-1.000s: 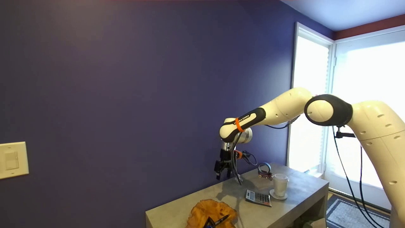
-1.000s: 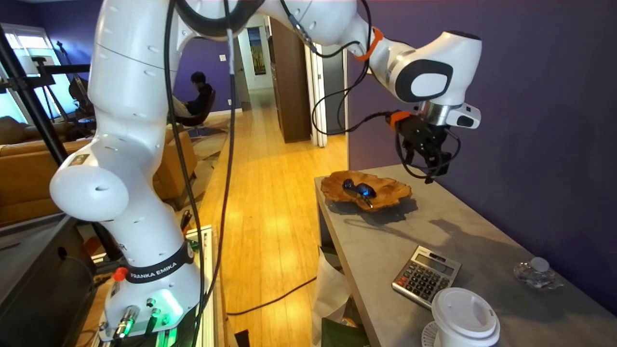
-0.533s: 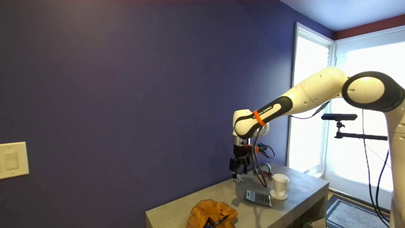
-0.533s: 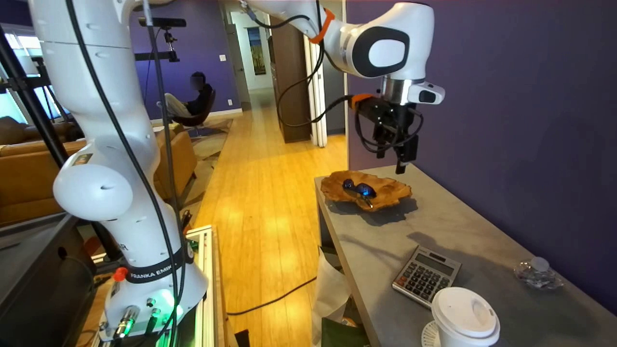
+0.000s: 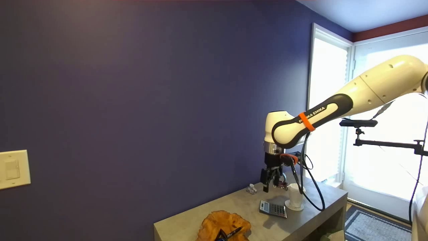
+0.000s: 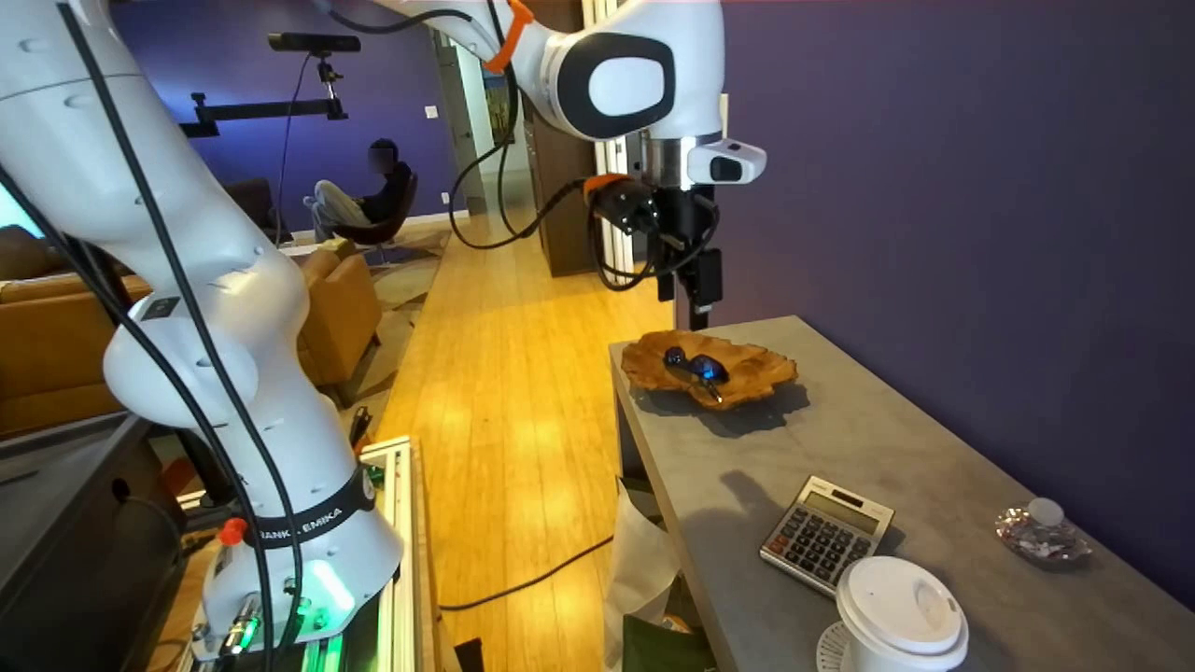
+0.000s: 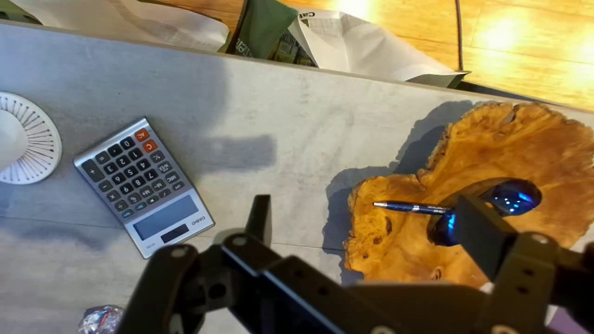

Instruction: Pick up the wooden bowl and move it slightly backwards on the desktop

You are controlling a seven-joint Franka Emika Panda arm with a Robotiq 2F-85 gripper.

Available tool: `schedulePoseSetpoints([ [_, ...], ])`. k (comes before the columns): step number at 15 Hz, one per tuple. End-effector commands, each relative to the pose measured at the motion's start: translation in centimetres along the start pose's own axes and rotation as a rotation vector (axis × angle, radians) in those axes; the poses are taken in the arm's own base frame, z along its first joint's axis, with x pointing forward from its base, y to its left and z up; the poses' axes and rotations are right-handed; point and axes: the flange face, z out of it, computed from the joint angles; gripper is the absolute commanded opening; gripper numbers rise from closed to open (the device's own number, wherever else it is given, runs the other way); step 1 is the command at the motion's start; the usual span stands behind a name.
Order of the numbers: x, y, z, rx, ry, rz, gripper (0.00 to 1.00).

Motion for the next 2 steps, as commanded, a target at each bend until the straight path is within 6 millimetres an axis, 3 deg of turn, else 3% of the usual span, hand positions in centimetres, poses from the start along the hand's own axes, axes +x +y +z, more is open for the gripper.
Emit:
schedulePoseSetpoints([
  [1, -0.45, -0.03, -0.15, 0.0, 0.003, -0.001, 1.0],
  [2, -0.66, -0.03, -0.2, 0.0, 0.005, -0.001, 1.0],
])
